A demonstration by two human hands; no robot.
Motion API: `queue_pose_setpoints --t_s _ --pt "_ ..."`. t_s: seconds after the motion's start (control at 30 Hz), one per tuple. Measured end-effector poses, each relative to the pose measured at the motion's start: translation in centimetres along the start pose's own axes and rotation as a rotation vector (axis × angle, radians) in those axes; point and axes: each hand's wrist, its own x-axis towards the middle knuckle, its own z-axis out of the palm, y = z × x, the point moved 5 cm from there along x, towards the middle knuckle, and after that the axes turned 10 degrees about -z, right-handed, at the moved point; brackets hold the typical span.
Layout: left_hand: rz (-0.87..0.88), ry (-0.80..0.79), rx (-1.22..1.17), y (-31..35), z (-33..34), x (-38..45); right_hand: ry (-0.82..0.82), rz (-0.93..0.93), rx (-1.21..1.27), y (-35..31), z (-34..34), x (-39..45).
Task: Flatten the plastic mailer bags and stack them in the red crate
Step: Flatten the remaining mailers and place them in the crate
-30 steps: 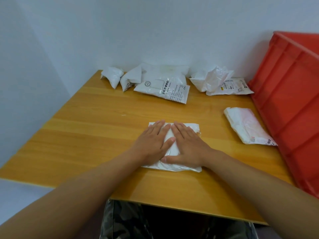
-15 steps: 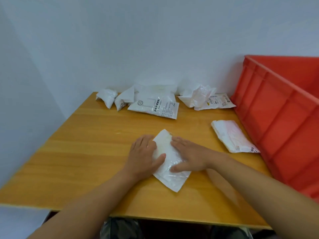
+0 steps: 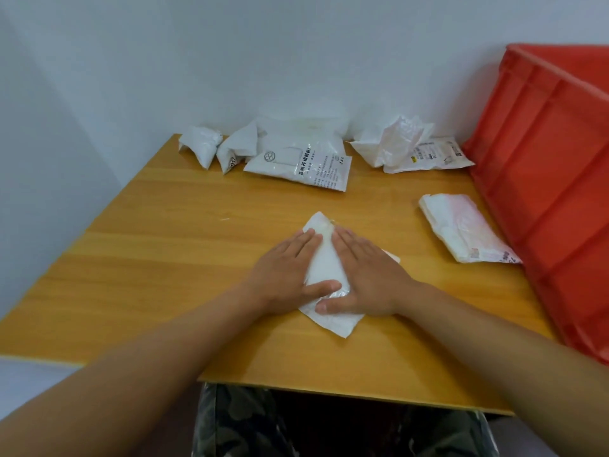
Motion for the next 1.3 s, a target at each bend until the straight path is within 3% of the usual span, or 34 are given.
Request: queue_pose_setpoints --t_s 0.27,0.47,0.7,0.87,1.0,1.13,1.3 --pt "-0.006 -0.021 0.026 0.2 -0.1 0.0 -0.058 0.005 -0.028 0.0 0.3 0.3" --pt "-0.023 -0.102 0.037 0.7 -0.7 -0.8 -0.208 -0.018 -0.012 0.1 -0.6 0.2" --pt "0.045 0.075 0.146 -0.3 -3.8 -0.9 -0.263 0.0 -0.115 1.2 -3.0 -0.5" --pt "0.112 -0.006 0.077 -0.8 -2.9 -0.6 -0.214 -0.009 -0.004 1.0 -2.2 -1.0" --pt "0.103 0.033 -0.024 -0.3 -2.2 -0.1 -0.179 -0.008 0.007 1.2 -1.2 -0.9" --pt "0.129 -0.092 0.038 0.0 -0.9 0.4 -0.098 -0.041 -0.058 1.4 -0.3 -0.9" --pt "0.166 -0.103 0.077 -0.4 -0.2 1.2 -0.081 -0.044 -0.057 1.3 -0.4 -0.8"
